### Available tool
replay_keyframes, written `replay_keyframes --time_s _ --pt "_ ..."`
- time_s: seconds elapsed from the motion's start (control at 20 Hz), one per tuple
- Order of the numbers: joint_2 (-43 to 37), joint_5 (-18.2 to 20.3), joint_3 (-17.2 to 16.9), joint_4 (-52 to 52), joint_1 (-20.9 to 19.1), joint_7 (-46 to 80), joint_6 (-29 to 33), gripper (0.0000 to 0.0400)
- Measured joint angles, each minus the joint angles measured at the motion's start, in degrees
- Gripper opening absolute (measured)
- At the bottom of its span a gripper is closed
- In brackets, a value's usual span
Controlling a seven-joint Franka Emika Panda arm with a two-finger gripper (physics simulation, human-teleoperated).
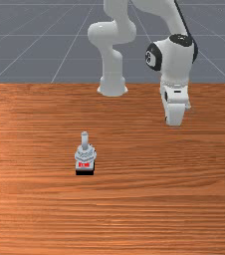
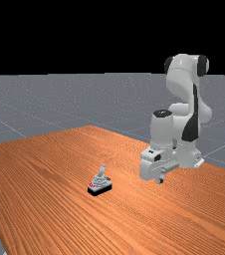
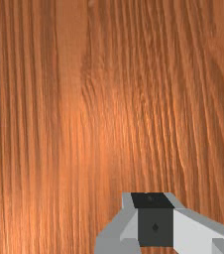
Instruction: Turn on the trigger
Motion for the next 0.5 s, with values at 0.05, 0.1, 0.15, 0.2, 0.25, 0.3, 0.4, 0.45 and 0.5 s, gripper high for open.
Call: replay_keyframes --time_s 0.05,0.1,0.15,0.2,0.25,0.3,0.4,0.45,0.5 --pt "-0.13 -1.77 -1.57 0.05 1.42 5.93 -0.79 0.0000" --pt "-0.49 -1.43 -2.10 -0.52 1.37 7.80 -0.60 0.0000" --pt "-0.99 -0.92 -2.97 -1.29 1.35 11.03 -0.34 0.0000" --pt "-1.49 -0.60 -3.57 -2.07 0.85 11.93 -0.06 0.0000" --pt "-1.94 -0.41 -4.00 -2.76 0.14 11.58 0.19 0.0000" --pt "-2.25 -0.45 -4.04 -3.23 -0.79 9.09 0.37 0.0000" --pt "-2.16 -0.72 -3.80 -3.58 -2.14 4.10 1.06 0.0000" --pt "-1.93 4.23 -1.34 -4.22 -4.79 -4.60 2.54 0.0000" --pt "-1.62 3.76 -1.49 -4.24 -4.68 -4.17 2.84 0.0000"
